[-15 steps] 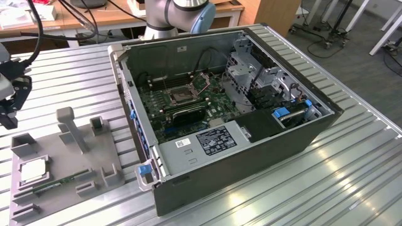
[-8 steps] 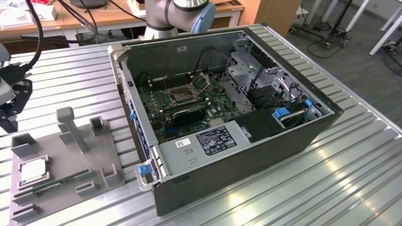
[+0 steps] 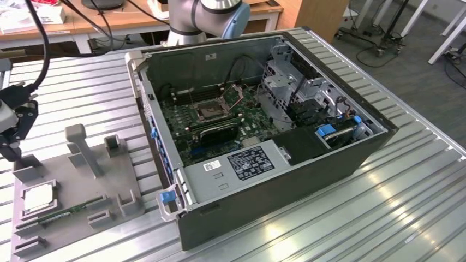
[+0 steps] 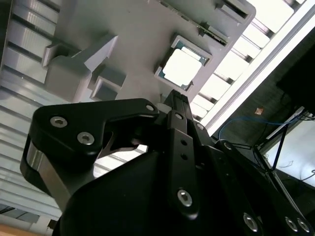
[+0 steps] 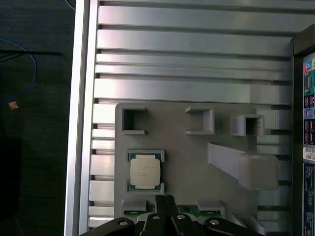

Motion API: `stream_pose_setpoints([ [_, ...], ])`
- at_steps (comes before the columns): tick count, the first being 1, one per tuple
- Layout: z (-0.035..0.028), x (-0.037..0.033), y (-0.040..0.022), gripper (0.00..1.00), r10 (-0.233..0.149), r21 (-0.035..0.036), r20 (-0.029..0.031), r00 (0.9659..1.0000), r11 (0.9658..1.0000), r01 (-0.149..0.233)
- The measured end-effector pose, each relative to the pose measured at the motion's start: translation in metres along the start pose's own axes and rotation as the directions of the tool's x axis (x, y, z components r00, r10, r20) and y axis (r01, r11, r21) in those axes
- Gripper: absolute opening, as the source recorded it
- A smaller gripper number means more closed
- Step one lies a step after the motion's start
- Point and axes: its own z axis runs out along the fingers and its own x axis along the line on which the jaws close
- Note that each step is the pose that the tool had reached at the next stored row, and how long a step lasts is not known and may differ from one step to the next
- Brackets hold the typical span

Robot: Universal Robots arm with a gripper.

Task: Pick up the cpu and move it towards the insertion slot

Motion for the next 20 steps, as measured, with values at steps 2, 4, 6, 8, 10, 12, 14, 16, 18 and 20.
stream_pose_setpoints([
  [2,0.0035,0.0006,-0.001,0.11,0.0,0.0001,-0.0001,1.0,1.0,0.0],
  [4,0.0072,0.0014,-0.0021,0.11,0.0,0.0,0.0,1.0,1.0,0.0],
  [6,0.0106,0.0028,-0.0028,0.11,0.0,0.0002,-0.0003,1.0,1.0,0.0],
  [8,0.0143,0.005,-0.0031,0.11,0.0,0.0002,-0.0002,1.0,1.0,0.0],
  [10,0.018,0.0075,-0.0033,0.11,0.0,0.0001,-0.0001,1.0,1.0,0.0],
  [12,0.0218,0.0099,-0.0035,0.11,0.0,0.0,0.0001,1.0,1.0,0.0],
  [14,0.0252,0.012,-0.0037,0.11,0.0,0.0001,-0.0002,1.0,1.0,0.0],
  [16,0.0286,0.0137,-0.0041,0.11,0.0,0.0002,-0.0002,1.0,1.0,0.0],
  [18,0.031,0.0153,-0.0048,0.11,0.0,0.0001,-0.0001,1.0,1.0,0.0],
  [20,0.0331,0.0167,-0.0058,0.11,0.0,0.0001,-0.0001,1.0,1.0,0.0],
])
